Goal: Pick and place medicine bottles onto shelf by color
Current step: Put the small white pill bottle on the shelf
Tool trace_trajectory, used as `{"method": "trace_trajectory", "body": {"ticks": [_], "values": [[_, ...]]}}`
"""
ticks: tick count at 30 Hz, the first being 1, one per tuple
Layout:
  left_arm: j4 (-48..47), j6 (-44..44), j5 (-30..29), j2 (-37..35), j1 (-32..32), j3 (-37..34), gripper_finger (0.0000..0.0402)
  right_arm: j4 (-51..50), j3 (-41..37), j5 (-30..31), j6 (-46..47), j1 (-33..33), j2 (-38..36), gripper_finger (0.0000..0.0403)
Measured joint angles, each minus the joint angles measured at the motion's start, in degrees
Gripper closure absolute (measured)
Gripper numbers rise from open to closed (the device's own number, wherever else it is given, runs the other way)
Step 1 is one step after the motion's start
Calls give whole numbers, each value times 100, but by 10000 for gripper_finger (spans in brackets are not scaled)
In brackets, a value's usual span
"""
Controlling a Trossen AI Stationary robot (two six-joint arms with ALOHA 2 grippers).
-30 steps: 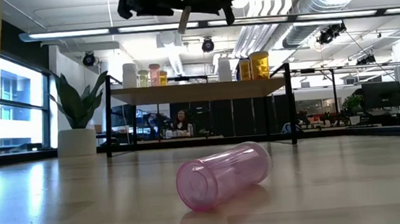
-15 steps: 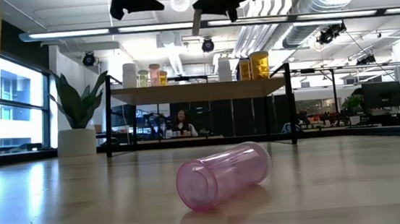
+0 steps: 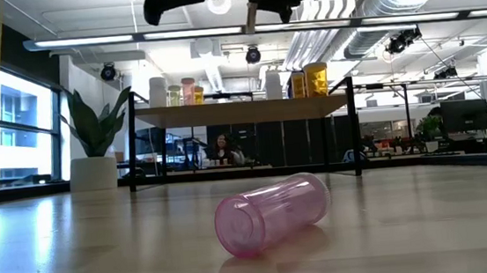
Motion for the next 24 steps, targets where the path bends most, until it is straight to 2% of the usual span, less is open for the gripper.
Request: {"method": "trace_trajectory", "body": {"ticks": [4,9,12,20,24], "values": [[-21,-8,725,-2,224,0,209,0,4,-82,-1,4,119,348],[-18,-13,1086,-2,519,0,209,483,27,-94,152,51,433,348],[-19,-89,1161,0,650,0,209,457,338,-102,150,25,638,348],[-73,-159,1540,0,817,0,209,-971,1603,-206,-367,-209,1594,347],[-219,-145,1553,0,817,0,209,-1296,1894,-494,-634,-235,2005,347]]}}
